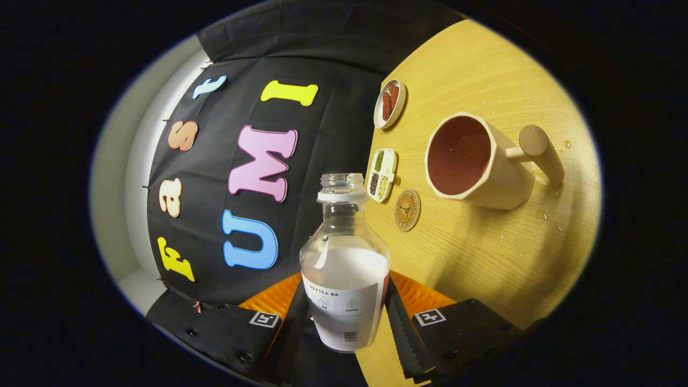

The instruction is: Take the bottle from table, then pour the juice into the cup, finally place the bottle on the coaster

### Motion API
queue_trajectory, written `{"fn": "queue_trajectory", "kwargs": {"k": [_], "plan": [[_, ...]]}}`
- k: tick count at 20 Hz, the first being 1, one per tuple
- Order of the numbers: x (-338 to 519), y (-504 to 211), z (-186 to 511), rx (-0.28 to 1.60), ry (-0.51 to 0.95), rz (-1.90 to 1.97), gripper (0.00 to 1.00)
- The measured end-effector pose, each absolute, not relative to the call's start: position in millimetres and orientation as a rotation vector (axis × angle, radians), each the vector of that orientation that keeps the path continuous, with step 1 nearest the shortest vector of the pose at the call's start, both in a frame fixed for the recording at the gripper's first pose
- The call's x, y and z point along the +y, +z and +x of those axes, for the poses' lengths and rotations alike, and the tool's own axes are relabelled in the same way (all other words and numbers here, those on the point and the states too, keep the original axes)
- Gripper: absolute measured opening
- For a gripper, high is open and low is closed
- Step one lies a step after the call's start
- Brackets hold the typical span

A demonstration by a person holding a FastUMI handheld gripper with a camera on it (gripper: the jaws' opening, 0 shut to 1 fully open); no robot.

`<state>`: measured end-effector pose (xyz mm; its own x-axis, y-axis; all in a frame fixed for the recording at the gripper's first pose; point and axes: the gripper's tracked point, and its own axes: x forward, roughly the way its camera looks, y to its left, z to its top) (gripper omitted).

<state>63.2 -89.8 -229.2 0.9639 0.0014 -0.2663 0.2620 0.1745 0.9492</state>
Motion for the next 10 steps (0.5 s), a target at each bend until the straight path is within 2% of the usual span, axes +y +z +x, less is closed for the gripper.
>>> {"fn": "queue_trajectory", "kwargs": {"k": [10], "plan": [[-107,-231,70,0.161,-0.249,1.592,0.75]]}}
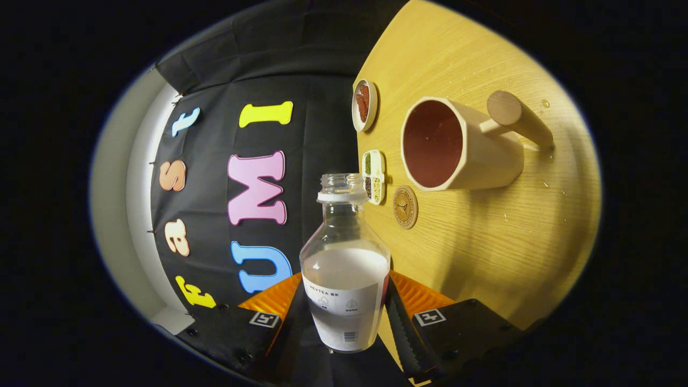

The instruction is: Take the bottle from table, then pour the juice into the cup, finally place the bottle on the coaster

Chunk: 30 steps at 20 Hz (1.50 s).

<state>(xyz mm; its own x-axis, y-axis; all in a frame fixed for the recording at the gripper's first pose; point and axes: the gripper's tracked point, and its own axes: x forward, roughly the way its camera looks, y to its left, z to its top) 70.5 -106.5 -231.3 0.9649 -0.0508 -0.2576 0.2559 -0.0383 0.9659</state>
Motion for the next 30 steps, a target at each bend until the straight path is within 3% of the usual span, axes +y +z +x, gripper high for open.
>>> {"fn": "queue_trajectory", "kwargs": {"k": [12,30], "plan": [[-127,-229,73,0.067,-0.316,1.800,0.75],[-125,-224,84,0.109,-0.348,1.950,0.75]]}}
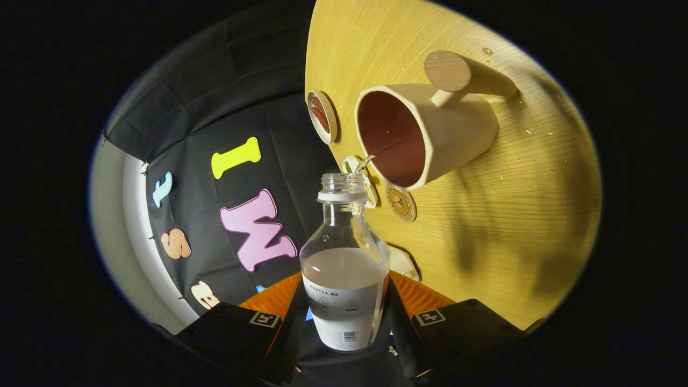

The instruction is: Take the bottle from table, then pour the juice into the cup, finally place the bottle on the coaster

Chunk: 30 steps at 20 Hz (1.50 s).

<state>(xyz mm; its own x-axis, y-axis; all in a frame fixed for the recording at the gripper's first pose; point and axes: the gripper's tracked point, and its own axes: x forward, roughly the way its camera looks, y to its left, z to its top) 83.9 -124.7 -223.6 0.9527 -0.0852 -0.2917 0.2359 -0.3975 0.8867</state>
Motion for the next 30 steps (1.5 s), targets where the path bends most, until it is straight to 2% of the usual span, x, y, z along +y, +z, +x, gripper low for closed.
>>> {"fn": "queue_trajectory", "kwargs": {"k": [30], "plan": [[-129.0,-213.4,92.2,0.126,-0.361,2.154,0.75]]}}
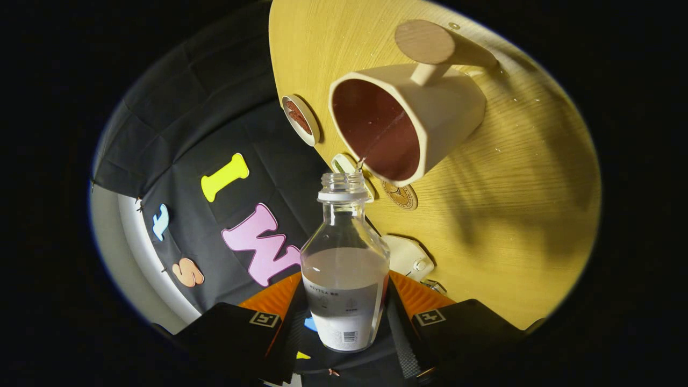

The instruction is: Take the bottle from table, then pour the juice into the cup, finally place the bottle on the coaster

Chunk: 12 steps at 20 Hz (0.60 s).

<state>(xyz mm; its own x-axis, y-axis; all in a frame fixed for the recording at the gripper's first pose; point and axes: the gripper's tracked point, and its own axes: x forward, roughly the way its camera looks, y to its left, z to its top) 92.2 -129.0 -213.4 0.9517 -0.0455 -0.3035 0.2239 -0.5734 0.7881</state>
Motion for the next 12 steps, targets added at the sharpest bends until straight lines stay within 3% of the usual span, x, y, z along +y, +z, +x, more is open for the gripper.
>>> {"fn": "queue_trajectory", "kwargs": {"k": [12], "plan": [[-127.7,-206.7,97.3,0.111,-0.363,2.214,0.76]]}}
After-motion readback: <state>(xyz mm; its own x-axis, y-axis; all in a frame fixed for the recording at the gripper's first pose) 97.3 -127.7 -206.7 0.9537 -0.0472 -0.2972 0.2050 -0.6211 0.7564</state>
